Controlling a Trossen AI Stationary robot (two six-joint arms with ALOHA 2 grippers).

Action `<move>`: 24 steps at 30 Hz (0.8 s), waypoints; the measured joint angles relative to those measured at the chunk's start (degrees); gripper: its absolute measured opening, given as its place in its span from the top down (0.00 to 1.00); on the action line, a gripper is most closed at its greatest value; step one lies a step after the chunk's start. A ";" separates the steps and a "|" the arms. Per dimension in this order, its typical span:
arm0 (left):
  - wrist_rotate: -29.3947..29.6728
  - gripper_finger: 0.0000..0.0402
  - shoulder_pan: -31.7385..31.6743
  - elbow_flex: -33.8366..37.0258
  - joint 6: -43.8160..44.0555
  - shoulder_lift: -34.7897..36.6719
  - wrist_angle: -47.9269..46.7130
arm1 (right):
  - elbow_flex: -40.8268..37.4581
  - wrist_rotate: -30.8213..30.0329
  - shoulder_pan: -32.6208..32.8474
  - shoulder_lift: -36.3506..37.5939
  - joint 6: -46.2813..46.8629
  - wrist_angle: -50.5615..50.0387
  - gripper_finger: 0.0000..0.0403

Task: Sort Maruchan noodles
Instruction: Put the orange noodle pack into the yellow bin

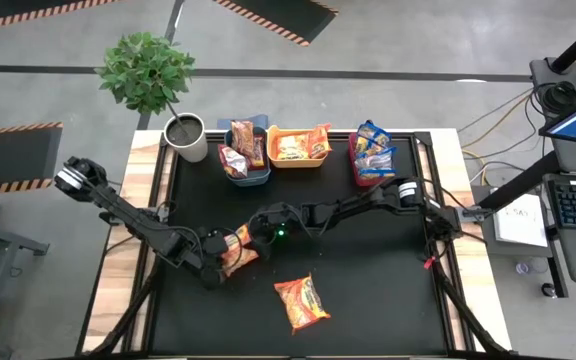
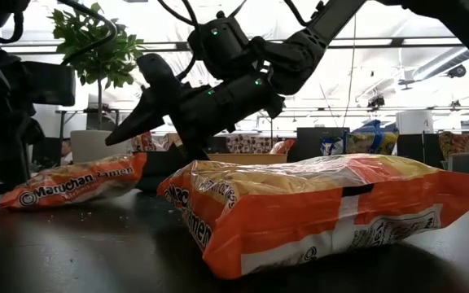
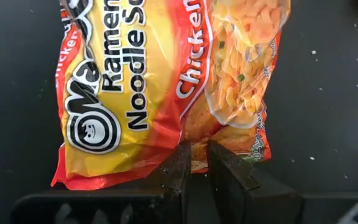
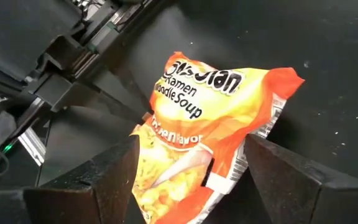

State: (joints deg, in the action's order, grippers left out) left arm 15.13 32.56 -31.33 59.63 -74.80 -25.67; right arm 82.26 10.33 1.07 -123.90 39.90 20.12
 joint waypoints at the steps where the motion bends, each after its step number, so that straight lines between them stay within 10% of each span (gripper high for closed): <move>1: 0.39 0.91 0.02 0.02 -0.02 0.00 0.00 | 0.00 -0.11 0.01 -0.03 0.00 -0.10 0.30; 24: 3.90 0.91 0.09 1.09 1.38 -0.02 2.17 | -0.04 -1.41 0.55 -3.75 0.69 8.11 0.36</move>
State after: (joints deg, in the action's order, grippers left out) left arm 19.03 32.64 -30.24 61.02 -74.83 -23.50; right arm 82.21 8.92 1.62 -127.66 40.59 28.23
